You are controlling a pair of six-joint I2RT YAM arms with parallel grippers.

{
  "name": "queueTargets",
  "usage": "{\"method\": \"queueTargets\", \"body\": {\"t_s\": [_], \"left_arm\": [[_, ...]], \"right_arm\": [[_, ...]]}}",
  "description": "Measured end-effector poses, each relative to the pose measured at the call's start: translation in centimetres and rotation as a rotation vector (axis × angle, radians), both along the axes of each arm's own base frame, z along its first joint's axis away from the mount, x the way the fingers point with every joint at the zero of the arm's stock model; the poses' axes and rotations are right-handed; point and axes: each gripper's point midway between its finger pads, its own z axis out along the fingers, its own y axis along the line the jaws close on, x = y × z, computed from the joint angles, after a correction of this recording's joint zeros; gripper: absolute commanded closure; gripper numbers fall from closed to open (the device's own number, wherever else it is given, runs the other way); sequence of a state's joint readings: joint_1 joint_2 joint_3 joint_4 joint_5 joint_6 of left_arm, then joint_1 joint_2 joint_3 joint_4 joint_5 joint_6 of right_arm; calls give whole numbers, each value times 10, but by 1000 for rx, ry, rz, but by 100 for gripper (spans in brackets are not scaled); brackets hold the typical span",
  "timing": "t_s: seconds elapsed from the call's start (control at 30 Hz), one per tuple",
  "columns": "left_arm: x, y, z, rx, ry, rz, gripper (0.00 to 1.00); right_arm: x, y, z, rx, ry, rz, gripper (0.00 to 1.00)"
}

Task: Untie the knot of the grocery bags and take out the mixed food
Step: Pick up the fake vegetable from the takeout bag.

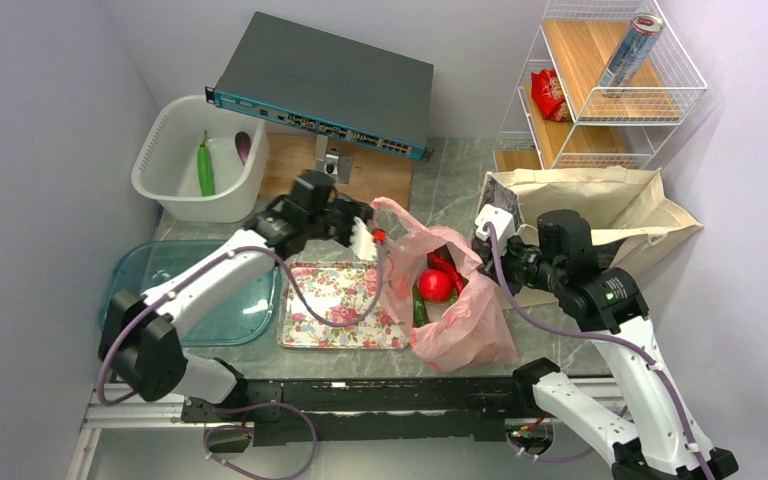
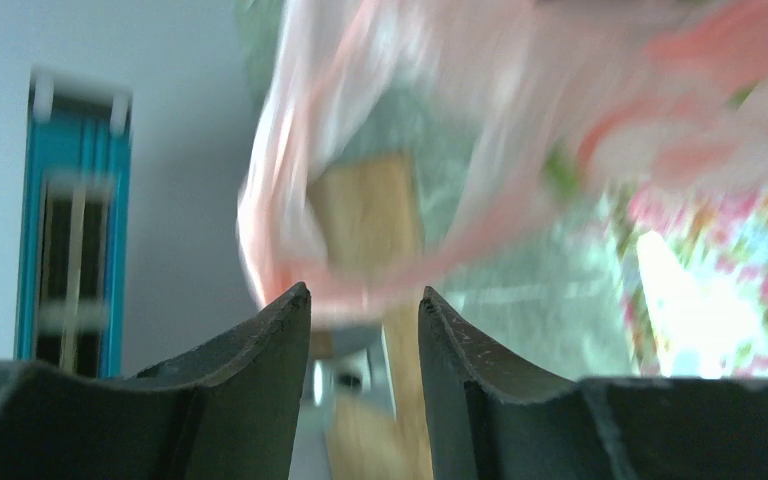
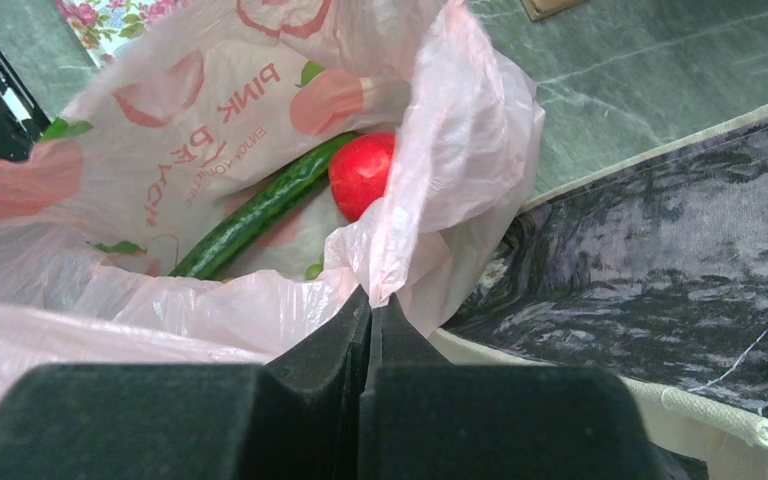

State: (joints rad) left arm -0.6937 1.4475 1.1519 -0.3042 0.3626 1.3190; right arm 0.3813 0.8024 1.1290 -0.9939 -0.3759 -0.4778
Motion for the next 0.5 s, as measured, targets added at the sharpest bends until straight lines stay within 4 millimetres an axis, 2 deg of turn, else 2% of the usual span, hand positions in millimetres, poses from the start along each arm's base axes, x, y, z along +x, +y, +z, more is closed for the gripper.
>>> {"method": "queueTargets", "body": {"t_s": [0.07, 0.1, 0.17, 0.27, 0.37, 0.43, 0.5], "left_arm": [[14, 34, 13, -11, -17, 84, 51], [15, 46, 18, -15, -19, 102, 51], [1, 50, 28, -34, -12, 75, 52], [-37, 25, 43, -69, -6, -55, 54], [-81, -18, 52, -97, 9, -236, 56], [-99, -38, 49, -97, 26, -318, 56], [-105, -57, 37, -84, 55, -372, 56]], "right_arm": [[-1, 0, 1, 2, -4, 0, 100], [-1, 0, 1, 3, -5, 0, 100], [-1, 1, 1, 6, -1, 1, 100], [-1, 3, 0, 14, 10, 7, 100], [0, 5, 0, 19, 16, 11, 100], [1, 5, -1, 21, 20, 12, 100], [1, 6, 0, 22, 18, 13, 100]]}}
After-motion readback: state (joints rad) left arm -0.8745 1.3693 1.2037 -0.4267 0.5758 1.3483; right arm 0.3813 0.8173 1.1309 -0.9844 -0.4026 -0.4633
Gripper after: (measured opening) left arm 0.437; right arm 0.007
